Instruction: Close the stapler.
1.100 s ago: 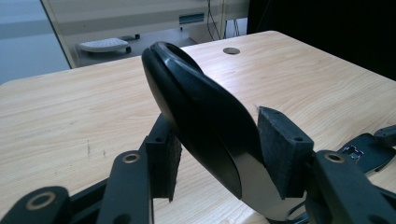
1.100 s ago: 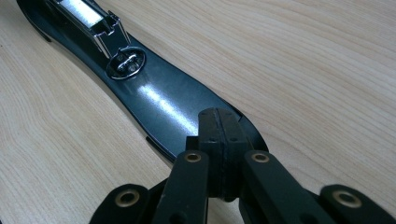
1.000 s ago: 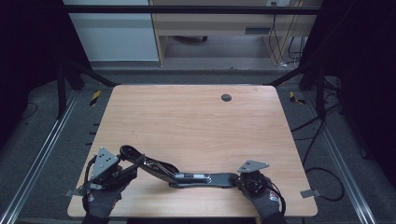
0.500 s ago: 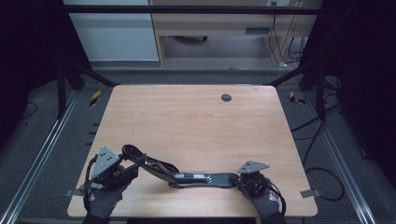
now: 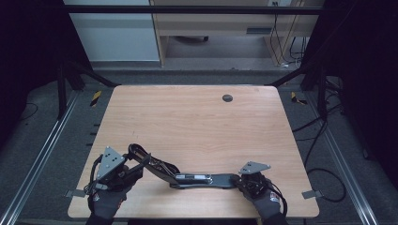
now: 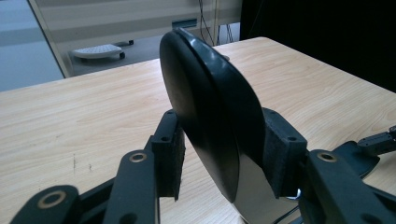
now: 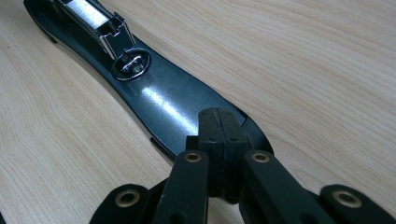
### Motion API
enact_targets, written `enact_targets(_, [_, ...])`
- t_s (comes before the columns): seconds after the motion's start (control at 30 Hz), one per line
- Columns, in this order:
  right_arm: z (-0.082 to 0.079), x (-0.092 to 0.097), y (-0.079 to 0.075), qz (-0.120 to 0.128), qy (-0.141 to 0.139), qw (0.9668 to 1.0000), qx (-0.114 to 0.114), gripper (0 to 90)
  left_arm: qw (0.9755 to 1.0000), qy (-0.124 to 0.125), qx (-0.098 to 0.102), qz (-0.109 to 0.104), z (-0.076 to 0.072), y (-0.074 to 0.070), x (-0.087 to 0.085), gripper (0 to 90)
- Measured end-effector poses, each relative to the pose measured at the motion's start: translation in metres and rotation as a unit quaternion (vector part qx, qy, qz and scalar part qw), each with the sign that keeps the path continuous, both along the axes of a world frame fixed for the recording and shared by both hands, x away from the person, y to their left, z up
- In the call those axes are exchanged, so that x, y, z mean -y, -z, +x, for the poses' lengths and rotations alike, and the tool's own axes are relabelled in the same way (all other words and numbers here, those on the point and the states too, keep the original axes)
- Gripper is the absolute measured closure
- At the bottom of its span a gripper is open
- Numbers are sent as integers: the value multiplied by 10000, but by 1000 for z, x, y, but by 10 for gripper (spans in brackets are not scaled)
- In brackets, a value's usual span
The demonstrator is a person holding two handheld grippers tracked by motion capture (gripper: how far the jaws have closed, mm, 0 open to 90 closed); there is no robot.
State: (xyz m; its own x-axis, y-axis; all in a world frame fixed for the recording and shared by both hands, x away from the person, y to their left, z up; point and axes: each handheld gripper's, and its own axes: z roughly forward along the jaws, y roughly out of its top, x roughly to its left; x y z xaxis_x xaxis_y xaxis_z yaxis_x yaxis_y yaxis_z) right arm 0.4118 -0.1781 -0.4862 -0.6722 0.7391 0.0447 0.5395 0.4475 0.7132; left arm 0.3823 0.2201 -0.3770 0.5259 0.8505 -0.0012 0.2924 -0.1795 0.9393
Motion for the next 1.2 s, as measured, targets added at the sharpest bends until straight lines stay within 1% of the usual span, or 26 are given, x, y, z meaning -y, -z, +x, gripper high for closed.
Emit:
enact_targets(0.53, [0, 0, 0, 27, 11, 10000, -10, 900, 9999, 105, 85, 48, 0, -5, 13, 556])
enact_targets(0.93, [0, 0, 1, 24, 3, 10000, 13, 900, 9995, 221, 174, 163, 1, -10, 26, 564])
enact_targets(1.1, [0, 0, 1, 9, -6, 10000, 38, 900, 9994, 253, 189, 173, 1, -11, 30, 567])
enact_targets(1.2, [0, 0, 1, 44, 26, 10000, -8, 900, 9992, 278, 200, 195, 2, -12, 33, 569])
